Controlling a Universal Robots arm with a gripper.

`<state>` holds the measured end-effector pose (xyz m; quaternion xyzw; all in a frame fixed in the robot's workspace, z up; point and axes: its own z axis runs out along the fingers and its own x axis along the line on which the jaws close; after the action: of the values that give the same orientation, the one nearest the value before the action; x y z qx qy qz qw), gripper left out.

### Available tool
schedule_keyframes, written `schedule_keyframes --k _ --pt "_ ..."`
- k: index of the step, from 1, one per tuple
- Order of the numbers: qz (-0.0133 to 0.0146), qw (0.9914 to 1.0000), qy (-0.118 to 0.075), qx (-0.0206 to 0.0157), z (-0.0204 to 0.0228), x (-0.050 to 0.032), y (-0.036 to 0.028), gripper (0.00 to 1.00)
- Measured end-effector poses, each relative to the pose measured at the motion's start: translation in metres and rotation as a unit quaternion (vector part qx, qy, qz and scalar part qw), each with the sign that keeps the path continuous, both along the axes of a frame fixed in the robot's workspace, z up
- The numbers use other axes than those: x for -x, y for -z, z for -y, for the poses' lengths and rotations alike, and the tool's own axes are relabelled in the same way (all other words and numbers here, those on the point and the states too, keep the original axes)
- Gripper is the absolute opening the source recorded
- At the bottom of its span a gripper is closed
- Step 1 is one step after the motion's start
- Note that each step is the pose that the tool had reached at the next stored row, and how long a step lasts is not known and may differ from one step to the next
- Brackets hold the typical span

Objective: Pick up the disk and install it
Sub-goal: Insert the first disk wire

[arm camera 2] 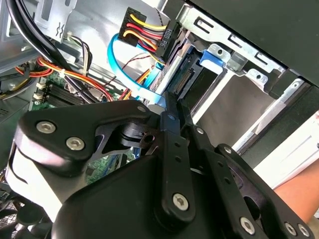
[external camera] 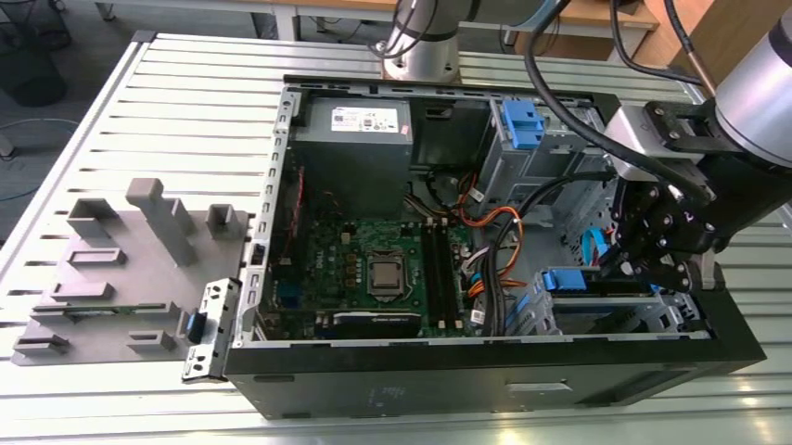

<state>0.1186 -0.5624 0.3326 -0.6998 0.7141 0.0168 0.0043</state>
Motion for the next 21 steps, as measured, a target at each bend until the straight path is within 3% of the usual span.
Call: schedule_keyframes --k 21 --pt "0.0 1.0 0.0 0.0 0.0 0.0 0.0037 0.16"
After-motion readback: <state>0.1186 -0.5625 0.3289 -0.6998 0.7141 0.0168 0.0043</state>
